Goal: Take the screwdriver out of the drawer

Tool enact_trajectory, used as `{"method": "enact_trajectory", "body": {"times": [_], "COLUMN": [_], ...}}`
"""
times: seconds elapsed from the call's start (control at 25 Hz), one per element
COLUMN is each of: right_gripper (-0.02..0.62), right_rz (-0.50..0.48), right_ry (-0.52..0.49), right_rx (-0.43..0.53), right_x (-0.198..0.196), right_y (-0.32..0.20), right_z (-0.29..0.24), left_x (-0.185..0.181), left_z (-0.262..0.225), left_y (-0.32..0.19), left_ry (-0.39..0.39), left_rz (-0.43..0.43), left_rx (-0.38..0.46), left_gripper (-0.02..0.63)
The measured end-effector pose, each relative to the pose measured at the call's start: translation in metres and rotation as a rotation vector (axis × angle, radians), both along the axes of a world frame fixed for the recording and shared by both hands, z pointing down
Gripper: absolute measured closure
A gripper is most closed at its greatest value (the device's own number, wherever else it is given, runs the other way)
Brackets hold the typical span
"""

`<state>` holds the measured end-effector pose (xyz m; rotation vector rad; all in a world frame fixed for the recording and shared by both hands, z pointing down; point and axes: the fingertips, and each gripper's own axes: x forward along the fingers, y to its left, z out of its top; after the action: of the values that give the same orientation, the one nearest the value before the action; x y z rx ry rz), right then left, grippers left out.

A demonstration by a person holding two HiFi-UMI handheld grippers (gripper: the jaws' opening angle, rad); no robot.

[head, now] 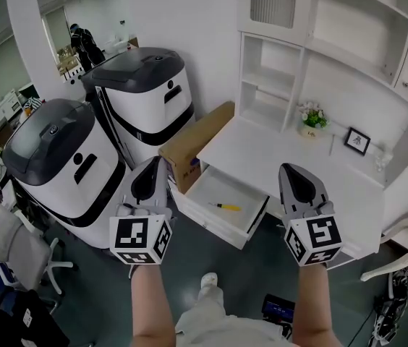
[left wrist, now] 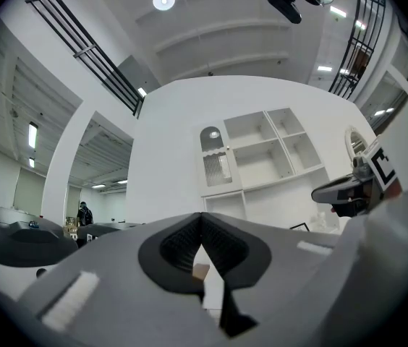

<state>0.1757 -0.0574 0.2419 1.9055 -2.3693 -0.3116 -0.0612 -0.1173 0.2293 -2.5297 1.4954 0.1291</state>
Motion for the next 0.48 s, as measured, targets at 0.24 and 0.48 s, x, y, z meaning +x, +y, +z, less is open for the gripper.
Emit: {"method": "enact_trajectory", "body": {"times": [0.24, 0.48], "right_gripper": [0.589, 0.587], "right_rz": [0.021, 0.016], "right_ry": [-0.008, -0.013], "right_rx": [-0.029, -0.074], "right_x": [-0.005, -0.014], "right_y": [-0.073, -0.140], "right_z": [0.005, 0.012], "left_x": [-0.007, -0.010], "left_z": [0.003, 0.008], "left_y": [-0.072, -0.143], "left_ry": [-0.006, -0.002], "left_rz": [0.012, 0.035], "left_rx": [-0.009, -0.026], "left_gripper": [0.600, 0.600]}}
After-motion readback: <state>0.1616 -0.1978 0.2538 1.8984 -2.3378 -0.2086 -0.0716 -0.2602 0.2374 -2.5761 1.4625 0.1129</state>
